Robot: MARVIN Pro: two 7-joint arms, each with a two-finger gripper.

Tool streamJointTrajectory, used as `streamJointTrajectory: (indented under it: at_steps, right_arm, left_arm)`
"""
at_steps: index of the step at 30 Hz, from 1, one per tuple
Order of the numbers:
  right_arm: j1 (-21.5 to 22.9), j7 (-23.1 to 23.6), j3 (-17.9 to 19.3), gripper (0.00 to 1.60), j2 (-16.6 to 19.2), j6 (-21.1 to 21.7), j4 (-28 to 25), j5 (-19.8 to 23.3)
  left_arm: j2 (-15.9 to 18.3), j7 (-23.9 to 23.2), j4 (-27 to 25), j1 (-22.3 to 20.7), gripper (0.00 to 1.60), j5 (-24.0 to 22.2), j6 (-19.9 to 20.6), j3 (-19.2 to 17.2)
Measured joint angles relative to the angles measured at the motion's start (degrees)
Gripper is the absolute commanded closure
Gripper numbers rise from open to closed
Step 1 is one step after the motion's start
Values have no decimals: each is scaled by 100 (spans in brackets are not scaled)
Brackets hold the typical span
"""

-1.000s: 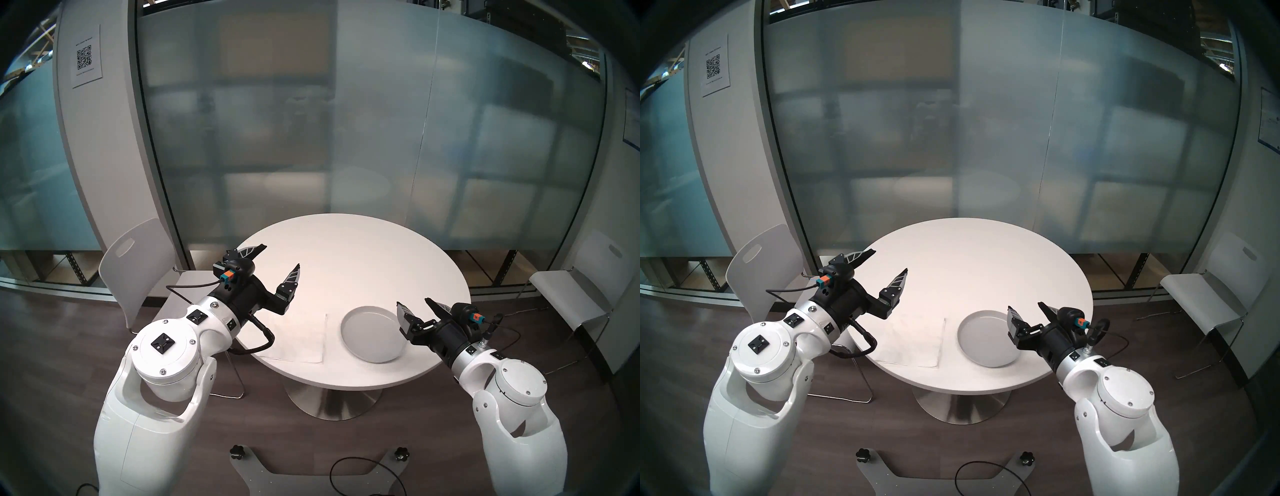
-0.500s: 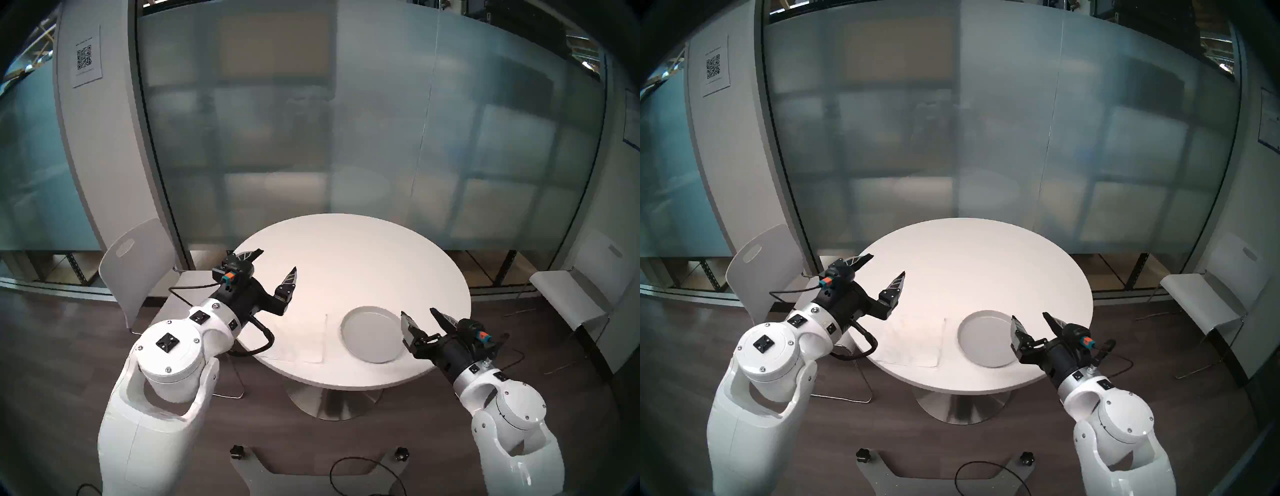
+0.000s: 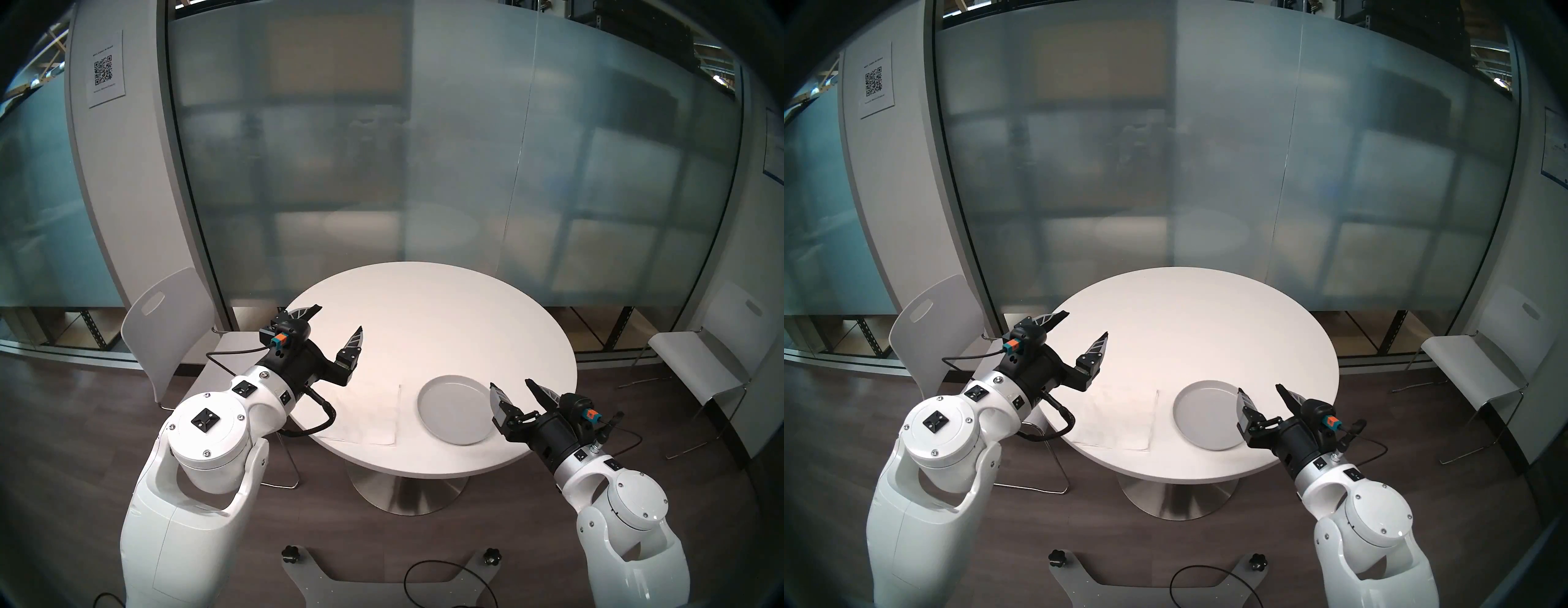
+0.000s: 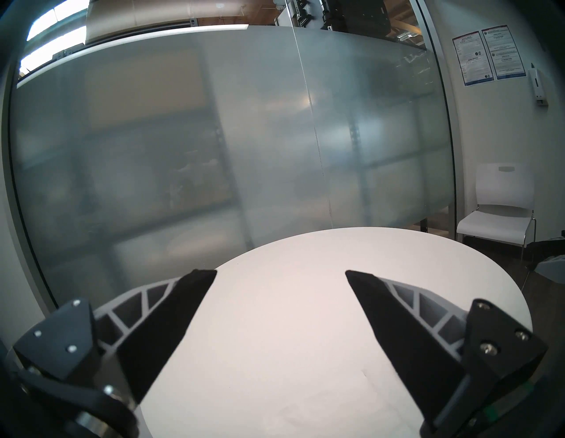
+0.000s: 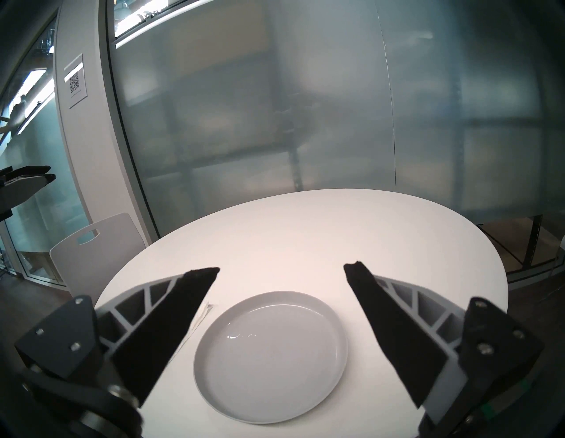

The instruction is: Fold the napkin in half twice and place it beside the plate

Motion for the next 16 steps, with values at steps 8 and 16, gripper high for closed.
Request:
streamJointTrajectory:
  at_steps: [8, 16]
  right_arm:
    - [2, 21, 9, 0, -23, -3, 2, -2]
    - [2, 35, 18, 0, -39, -4, 3, -5]
  left_arm:
    - [0, 10, 1, 0, 0, -11, -2, 1]
    - [0, 15, 2, 0, 0, -18, -4, 1]
